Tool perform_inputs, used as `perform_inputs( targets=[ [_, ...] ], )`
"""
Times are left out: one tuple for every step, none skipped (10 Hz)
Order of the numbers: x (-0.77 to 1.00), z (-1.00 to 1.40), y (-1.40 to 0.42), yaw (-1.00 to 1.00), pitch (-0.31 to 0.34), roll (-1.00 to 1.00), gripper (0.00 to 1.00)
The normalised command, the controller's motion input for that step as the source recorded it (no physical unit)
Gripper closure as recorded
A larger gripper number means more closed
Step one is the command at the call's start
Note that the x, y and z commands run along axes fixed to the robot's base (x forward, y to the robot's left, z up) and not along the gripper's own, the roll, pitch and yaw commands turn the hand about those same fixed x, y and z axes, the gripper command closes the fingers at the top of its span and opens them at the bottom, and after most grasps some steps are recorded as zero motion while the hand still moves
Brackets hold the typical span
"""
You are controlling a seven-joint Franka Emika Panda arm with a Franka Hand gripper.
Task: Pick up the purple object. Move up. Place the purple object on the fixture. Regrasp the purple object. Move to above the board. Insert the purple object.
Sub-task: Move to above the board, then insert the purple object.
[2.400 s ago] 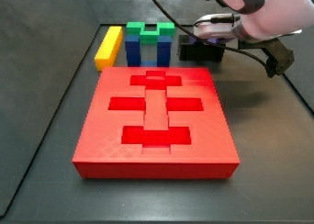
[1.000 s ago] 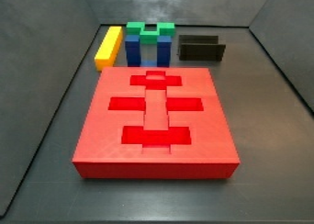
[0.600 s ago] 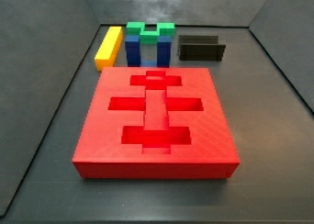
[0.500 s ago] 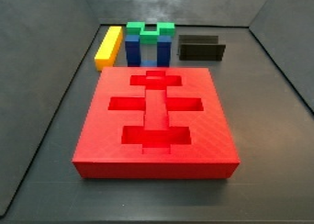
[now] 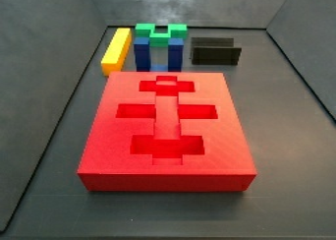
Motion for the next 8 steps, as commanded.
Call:
perform_inputs(
  targets=[
    [-0.07,0.01,-0.01,-0.05,0.018,-0.93,1.00],
    [-0.06,0.00,0.02,-0.04,-0.002,-0.72,1.00],
    [-0.06,0.00,0.02,-0.02,-0.021,-0.45,1.00],
    [-0.05,0.00,0.02,-0.01,-0.027,-0.35,1.00],
    [-0.04,0.00,0.01,-0.01,-0.027,-0.20,1.00],
    [0.00,-0.17,0.00,0.07,0.000,-0.02,1.00],
    [0.00,-0.29,0.00,0.04,-0.071,-0.12,1.00],
    [0.07,-0.49,0.00,0.01,-0.244,-0.21,1.00]
  ],
)
